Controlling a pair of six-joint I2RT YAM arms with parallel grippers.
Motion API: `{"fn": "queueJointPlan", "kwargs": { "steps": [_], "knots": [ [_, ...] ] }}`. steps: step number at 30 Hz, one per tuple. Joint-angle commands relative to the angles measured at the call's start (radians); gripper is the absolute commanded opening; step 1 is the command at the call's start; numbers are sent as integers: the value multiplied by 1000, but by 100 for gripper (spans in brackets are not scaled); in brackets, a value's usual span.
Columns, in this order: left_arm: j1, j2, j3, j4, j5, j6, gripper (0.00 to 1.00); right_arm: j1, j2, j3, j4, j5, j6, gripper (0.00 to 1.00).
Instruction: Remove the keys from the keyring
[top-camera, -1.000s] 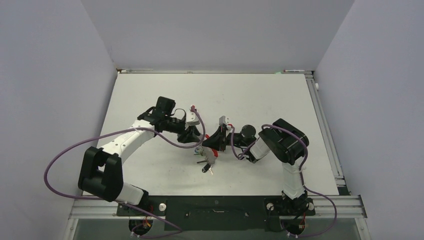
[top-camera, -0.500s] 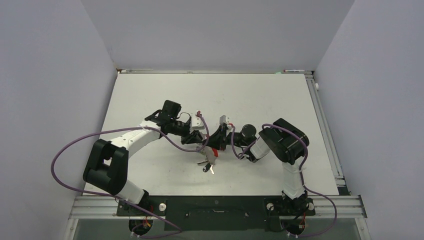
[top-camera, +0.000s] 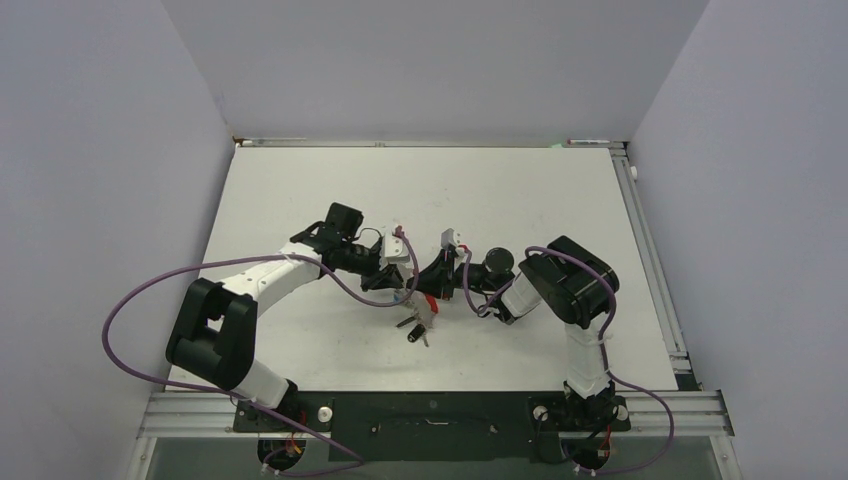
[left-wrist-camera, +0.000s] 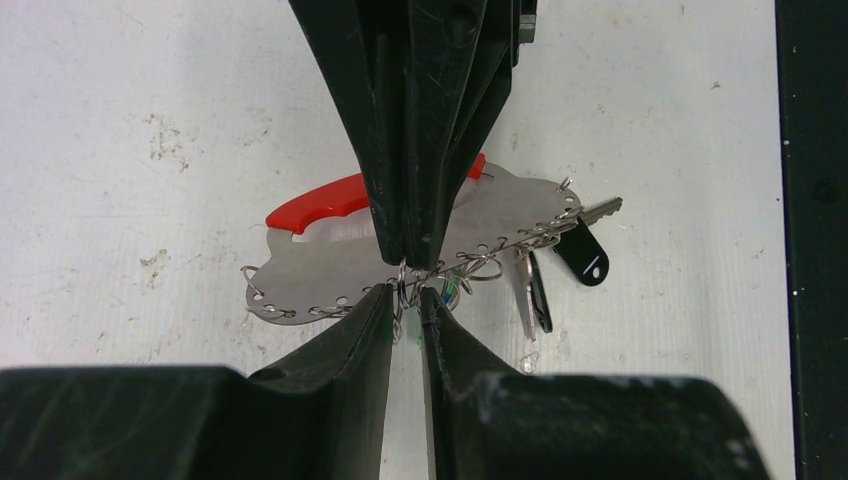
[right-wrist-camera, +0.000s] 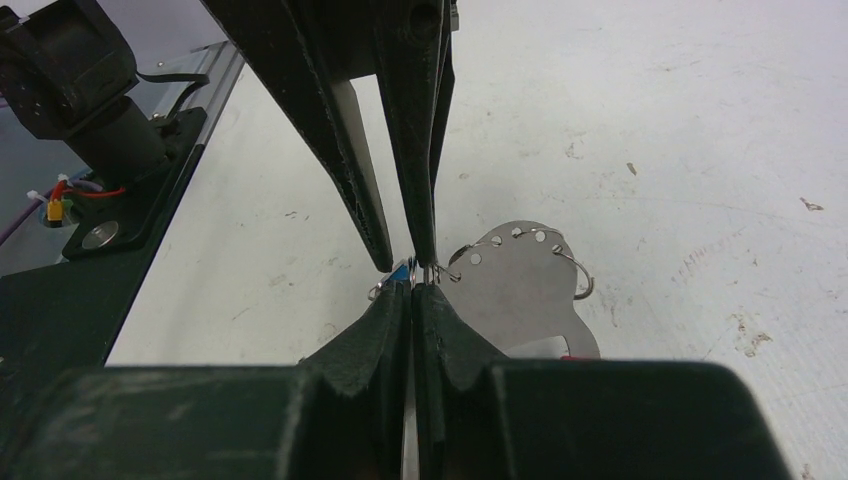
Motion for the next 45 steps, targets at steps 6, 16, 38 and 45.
{"fn": "queueJointPlan", "kwargs": {
  "steps": [6, 16, 38, 45],
  "knots": [
    [-8, -13, -10, -3, -1, -14, 15, -3, -65, -1, 296, -1, 9, 5],
    [-13, 0, 4, 10, -8, -74, 9, -3, -79, -10, 296, 20, 20, 5],
    [-19, 14, -8, 108, -35, -289, 0, -14, -85, -10, 295, 49, 68, 5],
    [-19, -6, 10, 69, -85, -239, 0, -25, -78, -14, 294, -35, 69, 13]
  ]
}}
